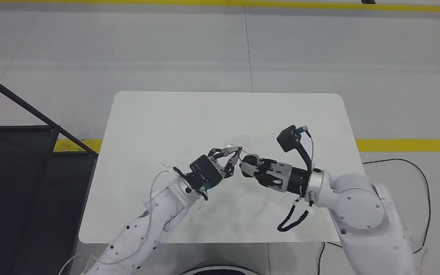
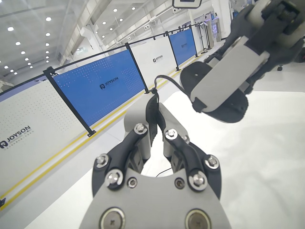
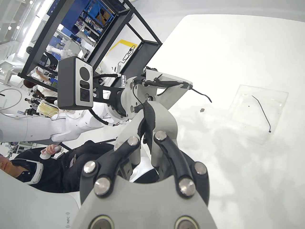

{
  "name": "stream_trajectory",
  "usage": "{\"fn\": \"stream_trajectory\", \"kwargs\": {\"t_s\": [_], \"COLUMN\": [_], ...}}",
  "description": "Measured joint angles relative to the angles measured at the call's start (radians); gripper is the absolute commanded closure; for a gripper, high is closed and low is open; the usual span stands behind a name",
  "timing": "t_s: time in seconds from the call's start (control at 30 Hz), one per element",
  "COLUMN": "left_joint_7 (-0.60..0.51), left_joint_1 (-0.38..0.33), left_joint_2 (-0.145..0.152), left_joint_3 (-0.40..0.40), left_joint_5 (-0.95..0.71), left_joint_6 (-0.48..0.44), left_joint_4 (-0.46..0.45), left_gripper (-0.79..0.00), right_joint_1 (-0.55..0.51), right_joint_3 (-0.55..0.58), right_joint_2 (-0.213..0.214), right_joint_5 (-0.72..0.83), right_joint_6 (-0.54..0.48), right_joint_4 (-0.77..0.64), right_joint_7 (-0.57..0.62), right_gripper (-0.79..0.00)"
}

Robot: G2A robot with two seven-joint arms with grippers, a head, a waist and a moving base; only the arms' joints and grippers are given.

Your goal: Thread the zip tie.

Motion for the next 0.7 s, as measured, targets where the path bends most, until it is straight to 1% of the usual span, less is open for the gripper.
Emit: {"fn": "stream_trajectory", "kwargs": {"t_s": [0.3, 0.33, 0.37, 0.4, 0.43, 0.7], "left_joint_7": [-0.005, -0.006, -0.007, -0.01, -0.013, -0.042], "left_joint_1": [-0.004, -0.004, -0.003, -0.002, -0.002, 0.0], "left_joint_2": [-0.002, -0.002, -0.002, -0.003, -0.003, -0.004], "left_joint_3": [-0.02, -0.021, -0.023, -0.025, -0.026, -0.04], "left_joint_5": [-0.066, -0.073, -0.08, -0.091, -0.099, -0.141], "left_joint_6": [-0.058, -0.065, -0.072, -0.083, -0.09, -0.119], "left_joint_4": [0.009, 0.008, 0.007, 0.007, 0.007, 0.001], "left_gripper": [0.0, 0.0, 0.0, 0.0, 0.0, 0.0], "right_joint_1": [-0.022, -0.024, -0.026, -0.029, -0.03, -0.077], "right_joint_3": [0.006, 0.008, 0.01, 0.012, 0.013, 0.035], "right_joint_2": [0.009, 0.01, 0.011, 0.012, 0.013, 0.022], "right_joint_5": [-0.005, -0.002, -0.001, 0.0, 0.001, 0.012], "right_joint_6": [-0.031, -0.032, -0.033, -0.035, -0.036, -0.091], "right_joint_4": [0.006, 0.007, 0.008, 0.008, 0.008, -0.005], "right_joint_7": [-0.014, -0.015, -0.015, -0.015, -0.016, -0.036], "right_gripper": [0.0, -0.04, -0.302, -0.646, -0.785, -0.785]}}
